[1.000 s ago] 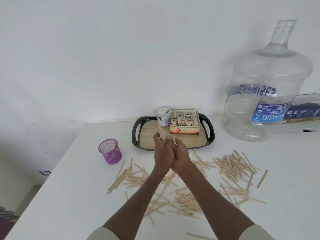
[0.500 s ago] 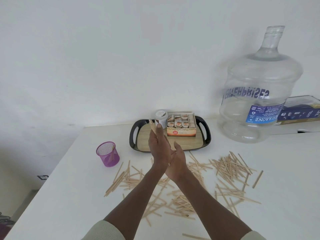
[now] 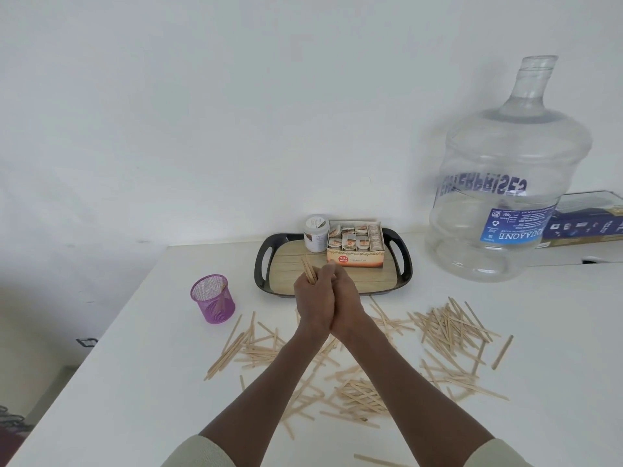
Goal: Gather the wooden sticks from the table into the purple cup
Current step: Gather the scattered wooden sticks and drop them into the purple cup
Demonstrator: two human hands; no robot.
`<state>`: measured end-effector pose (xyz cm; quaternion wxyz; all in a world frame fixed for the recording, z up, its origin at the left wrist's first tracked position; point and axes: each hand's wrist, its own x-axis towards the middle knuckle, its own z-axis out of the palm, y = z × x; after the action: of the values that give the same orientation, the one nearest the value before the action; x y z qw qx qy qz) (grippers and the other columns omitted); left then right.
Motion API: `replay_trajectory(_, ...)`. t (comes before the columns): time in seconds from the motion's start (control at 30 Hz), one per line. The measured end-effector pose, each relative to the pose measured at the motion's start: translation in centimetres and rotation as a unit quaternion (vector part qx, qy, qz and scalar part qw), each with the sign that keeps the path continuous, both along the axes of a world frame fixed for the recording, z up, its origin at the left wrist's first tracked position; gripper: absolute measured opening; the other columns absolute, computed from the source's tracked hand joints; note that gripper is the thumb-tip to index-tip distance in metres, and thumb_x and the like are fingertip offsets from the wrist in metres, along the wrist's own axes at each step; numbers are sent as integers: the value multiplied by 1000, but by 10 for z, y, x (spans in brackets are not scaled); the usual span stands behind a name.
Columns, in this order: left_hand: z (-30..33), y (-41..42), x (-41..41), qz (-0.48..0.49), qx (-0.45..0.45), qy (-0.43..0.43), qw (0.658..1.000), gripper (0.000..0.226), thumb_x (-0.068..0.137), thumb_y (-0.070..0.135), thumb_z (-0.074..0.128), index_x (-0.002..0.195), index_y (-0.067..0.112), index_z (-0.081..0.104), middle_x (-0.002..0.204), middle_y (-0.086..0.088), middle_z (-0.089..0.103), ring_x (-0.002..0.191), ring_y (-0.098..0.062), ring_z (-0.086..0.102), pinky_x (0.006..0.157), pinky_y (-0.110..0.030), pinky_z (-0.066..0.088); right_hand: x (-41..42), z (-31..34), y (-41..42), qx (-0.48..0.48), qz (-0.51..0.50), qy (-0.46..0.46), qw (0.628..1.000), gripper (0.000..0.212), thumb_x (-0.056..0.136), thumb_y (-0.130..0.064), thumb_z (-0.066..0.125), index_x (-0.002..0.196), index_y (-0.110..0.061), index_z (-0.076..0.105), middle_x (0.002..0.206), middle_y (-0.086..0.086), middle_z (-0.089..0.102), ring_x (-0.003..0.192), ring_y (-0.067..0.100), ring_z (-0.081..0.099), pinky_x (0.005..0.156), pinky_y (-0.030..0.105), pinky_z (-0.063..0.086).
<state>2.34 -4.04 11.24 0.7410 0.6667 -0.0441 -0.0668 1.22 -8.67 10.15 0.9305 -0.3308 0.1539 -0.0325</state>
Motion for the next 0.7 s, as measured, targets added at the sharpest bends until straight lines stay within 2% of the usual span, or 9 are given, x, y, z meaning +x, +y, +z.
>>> replay_trajectory(0.1, -2, 6, 6, 3, -1, 11, 1000, 30, 85, 21, 60, 57, 12, 56, 56, 1, 52, 58, -12, 51, 59, -31, 46, 0, 4, -4, -74, -30, 27, 996, 32, 96, -33, 52, 85, -11, 71, 80, 6, 70, 80, 17, 68, 81, 34, 54)
replay_trajectory(0.2, -3, 16, 10, 1, 1, -7, 1000, 18, 87, 14, 58, 76, 5, 68, 64, 0, 64, 62, -11, 59, 58, -26, 49, 2, 15, -14, -193, -50, 18, 980, 36, 101, -26, 48, 97, 0, 72, 92, 15, 73, 83, 20, 68, 77, 30, 54)
replay_trajectory(0.27, -8, 23, 13, 8, 33, -30, 999, 16, 87, 12, 57, 77, 3, 65, 63, 1, 58, 58, -10, 52, 55, -26, 46, 6, 23, -21, -293, -44, -1, 955, 36, 101, -26, 51, 102, 4, 71, 95, 18, 73, 85, 20, 67, 79, 30, 54)
replay_trajectory(0.37, -18, 31, 18, 7, 92, -51, 994, 25, 85, 13, 59, 64, 9, 47, 56, 0, 38, 52, -13, 32, 49, -30, 31, 11, 35, -30, -479, -12, -22, 878, 29, 96, -30, 61, 106, -5, 73, 100, 12, 74, 88, 15, 66, 87, 33, 52)
replay_trajectory(0.47, -26, 36, 22, -12, 135, -64, 989, 34, 85, 13, 60, 59, 11, 38, 51, 2, 30, 49, -13, 25, 45, -27, 25, 17, 46, -31, -626, 54, -37, 777, 32, 91, -34, 68, 118, -17, 70, 98, -6, 74, 91, 4, 66, 84, 23, 50)
replay_trajectory(0.53, -31, 40, 25, -25, 154, -65, 986, 35, 85, 15, 60, 58, 6, 40, 50, 1, 32, 49, -14, 27, 46, -28, 26, 21, 49, -27, -685, 90, -55, 721, 31, 89, -29, 70, 118, -18, 69, 93, -10, 72, 85, 0, 65, 82, 20, 49)
replay_trajectory(0.6, -35, 43, 29, -35, 176, -62, 982, 34, 85, 17, 60, 59, 2, 44, 48, 2, 35, 48, -13, 29, 47, -30, 27, 25, 49, -21, -733, 98, -75, 669, 23, 88, -23, 71, 110, -16, 73, 94, -7, 74, 87, 4, 67, 83, 21, 51)
replay_trajectory(0.7, -40, 52, 34, -37, 214, -77, 973, 33, 85, 16, 58, 56, 9, 43, 41, 8, 36, 43, -8, 30, 47, -27, 29, 30, 48, -13, -774, 113, -88, 616, 11, 84, -15, 74, 95, -13, 77, 81, -7, 71, 79, 4, 66, 75, 18, 49)
